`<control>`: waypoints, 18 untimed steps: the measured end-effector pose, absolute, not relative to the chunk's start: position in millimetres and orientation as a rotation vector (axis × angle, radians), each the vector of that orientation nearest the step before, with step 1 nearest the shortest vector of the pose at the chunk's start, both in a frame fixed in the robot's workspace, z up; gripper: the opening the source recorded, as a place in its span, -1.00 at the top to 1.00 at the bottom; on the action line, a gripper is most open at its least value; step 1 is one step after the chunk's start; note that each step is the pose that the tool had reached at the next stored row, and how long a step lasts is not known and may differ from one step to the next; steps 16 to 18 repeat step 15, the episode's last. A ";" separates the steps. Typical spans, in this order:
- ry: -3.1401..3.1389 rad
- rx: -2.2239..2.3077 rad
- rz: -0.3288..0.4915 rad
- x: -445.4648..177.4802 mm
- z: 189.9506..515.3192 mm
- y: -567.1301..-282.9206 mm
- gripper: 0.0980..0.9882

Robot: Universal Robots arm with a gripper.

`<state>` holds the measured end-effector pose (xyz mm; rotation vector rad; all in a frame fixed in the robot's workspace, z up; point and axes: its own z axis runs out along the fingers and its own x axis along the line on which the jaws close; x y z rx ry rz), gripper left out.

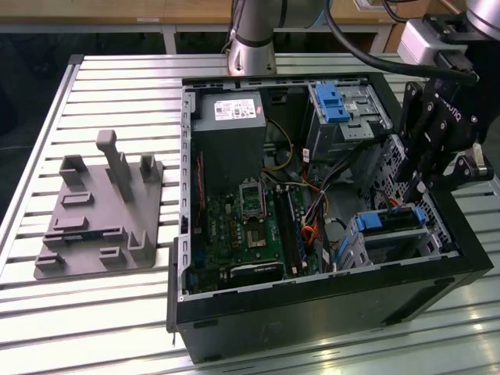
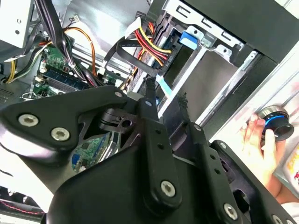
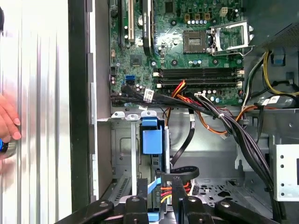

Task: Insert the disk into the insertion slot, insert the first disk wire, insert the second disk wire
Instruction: 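Insert the second disk wire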

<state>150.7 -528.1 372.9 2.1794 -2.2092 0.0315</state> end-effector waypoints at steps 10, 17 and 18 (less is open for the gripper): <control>-2.209 2.179 0.032 150.7 373.0 -528.1 0.62; -2.209 2.180 0.032 150.7 373.0 -528.1 0.98; -2.209 2.180 0.032 150.7 373.0 -528.1 0.98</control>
